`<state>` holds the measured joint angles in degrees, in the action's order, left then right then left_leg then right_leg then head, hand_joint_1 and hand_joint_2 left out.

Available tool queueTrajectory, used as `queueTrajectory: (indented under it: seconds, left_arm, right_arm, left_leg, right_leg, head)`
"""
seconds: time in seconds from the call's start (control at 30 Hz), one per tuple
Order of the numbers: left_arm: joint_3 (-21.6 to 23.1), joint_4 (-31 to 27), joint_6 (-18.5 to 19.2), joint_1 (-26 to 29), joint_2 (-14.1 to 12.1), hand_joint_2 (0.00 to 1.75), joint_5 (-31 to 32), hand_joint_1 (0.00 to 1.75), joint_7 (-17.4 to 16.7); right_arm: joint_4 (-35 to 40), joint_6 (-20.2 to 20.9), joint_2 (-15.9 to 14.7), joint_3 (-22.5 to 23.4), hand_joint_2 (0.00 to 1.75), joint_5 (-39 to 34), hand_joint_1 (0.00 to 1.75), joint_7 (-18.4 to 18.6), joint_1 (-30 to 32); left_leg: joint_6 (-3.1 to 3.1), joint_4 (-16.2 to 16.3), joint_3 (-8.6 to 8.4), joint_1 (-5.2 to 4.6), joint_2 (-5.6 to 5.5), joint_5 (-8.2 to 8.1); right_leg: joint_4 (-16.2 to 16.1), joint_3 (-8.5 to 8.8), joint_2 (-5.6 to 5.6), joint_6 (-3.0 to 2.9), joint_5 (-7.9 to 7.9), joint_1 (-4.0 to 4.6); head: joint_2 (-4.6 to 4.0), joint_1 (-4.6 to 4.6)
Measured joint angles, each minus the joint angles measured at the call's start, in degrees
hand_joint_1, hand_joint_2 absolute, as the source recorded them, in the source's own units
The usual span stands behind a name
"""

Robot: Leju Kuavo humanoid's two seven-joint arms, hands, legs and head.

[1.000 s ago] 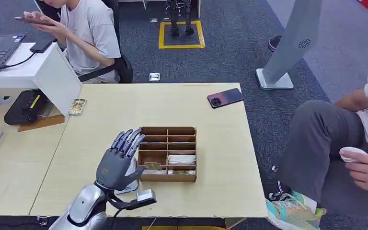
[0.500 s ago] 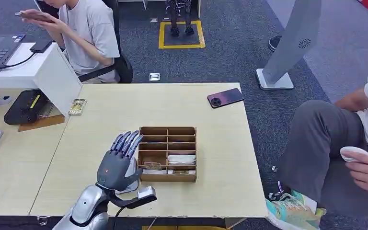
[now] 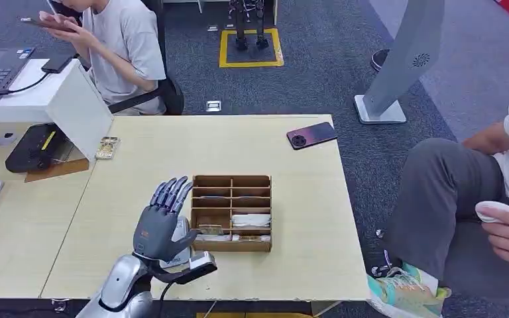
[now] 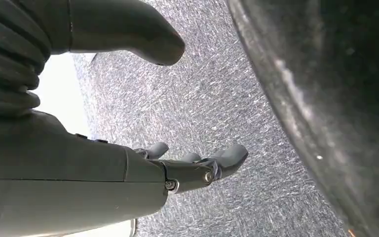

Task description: Pass the card to the sensor for recognition and then transmit it.

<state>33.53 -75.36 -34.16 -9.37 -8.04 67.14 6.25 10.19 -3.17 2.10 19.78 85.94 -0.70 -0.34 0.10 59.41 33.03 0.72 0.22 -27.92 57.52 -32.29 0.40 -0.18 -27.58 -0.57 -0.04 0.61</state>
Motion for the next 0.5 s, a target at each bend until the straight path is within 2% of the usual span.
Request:
queueTrajectory:
  seconds: [0.5]
  left_arm:
    - [-1.2, -0.1, -1.1, 0.0, 0.9, 1.75, -1.1, 0.0, 0.8]
  right_arm:
    - [0.0, 0.0, 0.0, 0.0, 1.75, 0.0, 0.0, 0.0, 0.0]
  left_leg:
    - [0.0, 0.0, 0.0, 0.0, 0.0, 0.0]
  right_leg:
    - [0.0, 0.0, 0.0, 0.0, 0.0, 0.0]
  head:
    - [0.0, 0.0]
